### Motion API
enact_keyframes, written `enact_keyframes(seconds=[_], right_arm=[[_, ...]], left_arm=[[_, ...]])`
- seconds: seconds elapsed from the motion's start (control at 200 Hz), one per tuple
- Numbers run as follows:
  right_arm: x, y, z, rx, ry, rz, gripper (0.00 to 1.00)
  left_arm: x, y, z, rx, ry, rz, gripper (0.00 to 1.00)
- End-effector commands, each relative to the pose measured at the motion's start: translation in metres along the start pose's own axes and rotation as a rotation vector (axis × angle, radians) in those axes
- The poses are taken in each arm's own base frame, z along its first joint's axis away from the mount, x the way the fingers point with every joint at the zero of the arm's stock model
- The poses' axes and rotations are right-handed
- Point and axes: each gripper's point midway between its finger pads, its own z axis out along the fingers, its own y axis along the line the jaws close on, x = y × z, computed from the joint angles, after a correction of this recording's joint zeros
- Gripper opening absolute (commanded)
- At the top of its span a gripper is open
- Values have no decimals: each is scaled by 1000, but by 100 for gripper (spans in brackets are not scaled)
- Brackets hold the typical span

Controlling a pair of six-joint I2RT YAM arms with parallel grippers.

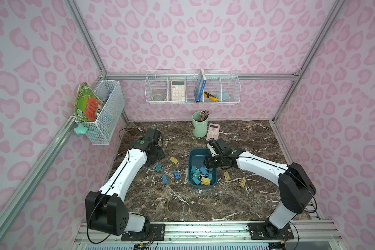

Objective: Take out the binder clips from the storage box
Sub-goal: Pick up the binder clip from the storage box.

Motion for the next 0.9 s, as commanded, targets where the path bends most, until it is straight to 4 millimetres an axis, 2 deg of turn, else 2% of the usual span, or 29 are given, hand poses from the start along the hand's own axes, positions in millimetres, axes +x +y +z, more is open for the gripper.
enact_keyframes(seconds=[0.0, 0.14, 0.32, 0.365, 0.385, 0.46, 0.895], right_arm=[[5, -9, 10, 53, 51, 56, 49], [4, -15, 23, 91, 75, 98, 31], [-1, -16, 38, 110, 86, 131, 24], [4, -20, 43, 128, 104, 138, 23], [-8, -15, 41, 121, 81, 138, 23], [-9, -19, 47, 147, 86, 143, 16], [-5, -32, 65, 219, 124, 182, 20]], left_arm=[[5, 4, -12, 20, -4, -23, 69], [7, 8, -28, 61, -45, -37, 68], [12, 11, -40, 116, -84, -43, 68], [12, 12, -42, 119, -92, -42, 68], [13, 12, -42, 121, -93, -41, 68], [15, 15, -42, 118, -99, -30, 68], [23, 20, -39, 133, -109, 3, 68]])
